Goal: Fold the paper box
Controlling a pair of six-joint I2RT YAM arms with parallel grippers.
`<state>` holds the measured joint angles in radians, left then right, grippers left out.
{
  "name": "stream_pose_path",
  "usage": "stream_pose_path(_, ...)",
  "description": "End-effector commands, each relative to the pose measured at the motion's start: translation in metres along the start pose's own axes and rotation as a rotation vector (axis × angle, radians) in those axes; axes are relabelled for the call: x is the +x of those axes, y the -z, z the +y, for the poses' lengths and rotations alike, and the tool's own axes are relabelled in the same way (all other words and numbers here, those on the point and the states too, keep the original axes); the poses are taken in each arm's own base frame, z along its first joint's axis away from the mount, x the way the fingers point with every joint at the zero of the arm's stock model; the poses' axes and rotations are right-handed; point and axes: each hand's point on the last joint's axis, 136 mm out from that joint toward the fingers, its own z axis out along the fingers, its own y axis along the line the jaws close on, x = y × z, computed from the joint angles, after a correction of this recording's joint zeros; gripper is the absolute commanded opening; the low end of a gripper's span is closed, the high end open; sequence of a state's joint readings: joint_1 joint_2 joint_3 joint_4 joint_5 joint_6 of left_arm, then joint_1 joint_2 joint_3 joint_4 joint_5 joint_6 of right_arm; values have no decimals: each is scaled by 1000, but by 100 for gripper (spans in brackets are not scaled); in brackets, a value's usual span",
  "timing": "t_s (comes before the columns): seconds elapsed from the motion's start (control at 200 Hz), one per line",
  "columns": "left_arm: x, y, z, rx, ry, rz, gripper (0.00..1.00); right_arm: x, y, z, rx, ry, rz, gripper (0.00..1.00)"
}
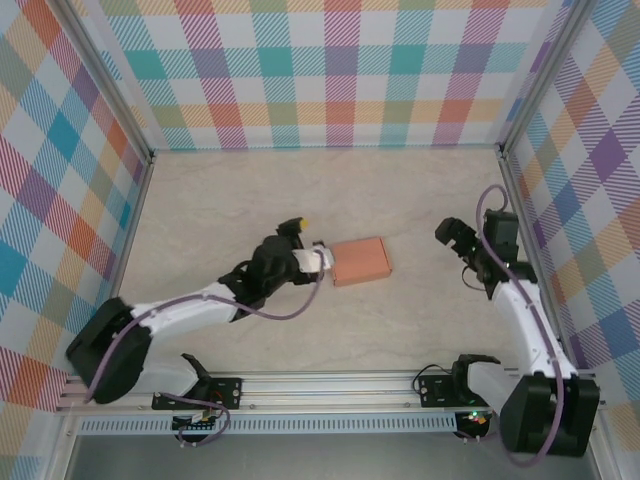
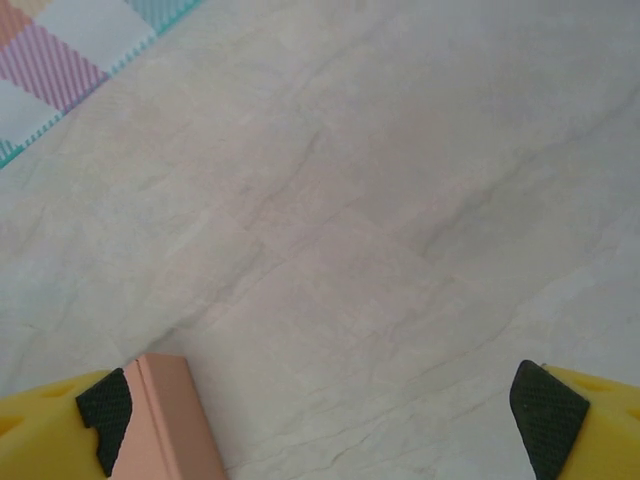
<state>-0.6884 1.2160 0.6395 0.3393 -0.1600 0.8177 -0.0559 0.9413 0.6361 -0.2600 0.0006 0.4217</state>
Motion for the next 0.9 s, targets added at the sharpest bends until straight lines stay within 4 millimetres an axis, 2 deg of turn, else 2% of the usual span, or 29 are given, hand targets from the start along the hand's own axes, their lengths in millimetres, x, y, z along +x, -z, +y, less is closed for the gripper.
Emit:
stream_pose_path(0.0,35,25,54,-147,482,19,100,-45,13,27,-80,336,-259,100)
stream_pose_path(0.055,75,37,83,-307,660,93,100,-40,8,24,-62,374,-242,100)
stream_pose_path(0.1,108,43,96,-383,795,159,100,-33,0,23,-63,388,-220,100)
stream_pose_path(0.2,154,39,96,-356,1054,229,100,-12,-16,28,-96,498,-216,100)
stream_pose_path(0.295,184,28,94,-398,1123,317,100,-1,-34,7,-23,470,-230,100)
stream_pose_path(0.375,196,15,96,-413,1113,372,100,9,-51,3,-24,452,-192,100)
stream_pose_path(0.465,197,4,107,-441,1071,348,100,12,-62,2,-44,435,-240,100)
stream_pose_path(0.555,195,-6,110,-428,991,317,100,6,-74,5,-44,478,-261,100)
stream_pose_path(0.575,195,-8,110,-425,979,318,100,0,-75,8,-48,484,-293,100)
stream_pose_path(0.645,185,-18,110,-368,937,271,100,-6,-87,9,-42,460,-269,100)
stream_pose_path(0.695,168,-27,109,-313,888,166,100,1,-97,13,-77,464,-266,100)
stream_pose_path(0.735,164,-33,106,-286,853,119,100,6,-109,8,-64,459,-253,100)
stream_pose_path(0.835,191,-45,104,-326,880,182,100,8,-110,3,-55,448,-269,100)
stream_pose_path(0.895,197,-54,100,-307,892,211,100,7,-109,0,-40,439,-278,100)
